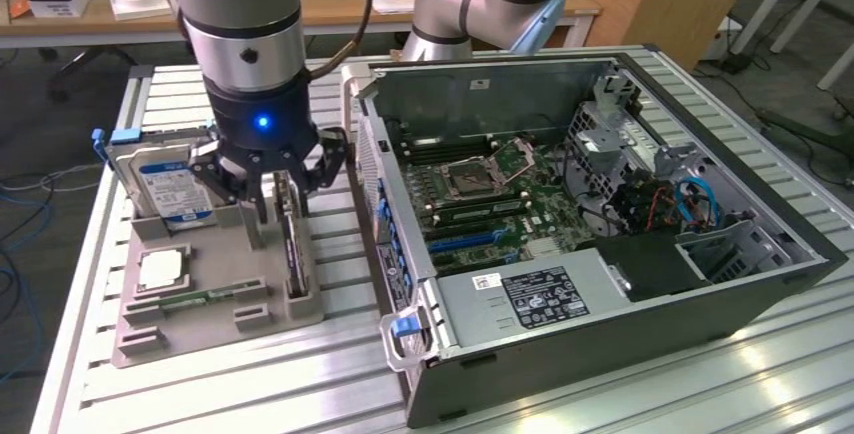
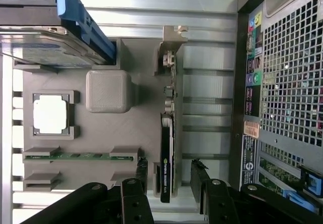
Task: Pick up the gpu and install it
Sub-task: 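Pick up the gpu and move the gpu toward the slot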
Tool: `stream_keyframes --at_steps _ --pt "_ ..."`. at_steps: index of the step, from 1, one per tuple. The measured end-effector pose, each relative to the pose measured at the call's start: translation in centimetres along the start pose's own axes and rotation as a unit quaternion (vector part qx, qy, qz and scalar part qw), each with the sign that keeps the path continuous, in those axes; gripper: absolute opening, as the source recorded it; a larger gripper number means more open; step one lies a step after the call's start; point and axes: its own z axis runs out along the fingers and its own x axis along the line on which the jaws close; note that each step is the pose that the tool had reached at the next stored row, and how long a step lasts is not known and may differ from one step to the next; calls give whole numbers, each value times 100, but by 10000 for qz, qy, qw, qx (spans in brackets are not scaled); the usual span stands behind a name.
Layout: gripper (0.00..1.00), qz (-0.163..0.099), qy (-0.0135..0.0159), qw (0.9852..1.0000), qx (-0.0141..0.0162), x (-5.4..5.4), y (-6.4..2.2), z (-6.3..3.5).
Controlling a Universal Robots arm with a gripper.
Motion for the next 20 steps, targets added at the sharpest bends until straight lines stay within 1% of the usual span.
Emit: stream_keyframes --at_steps 20 --pt "47 0 0 10000 0 1 -25 161"
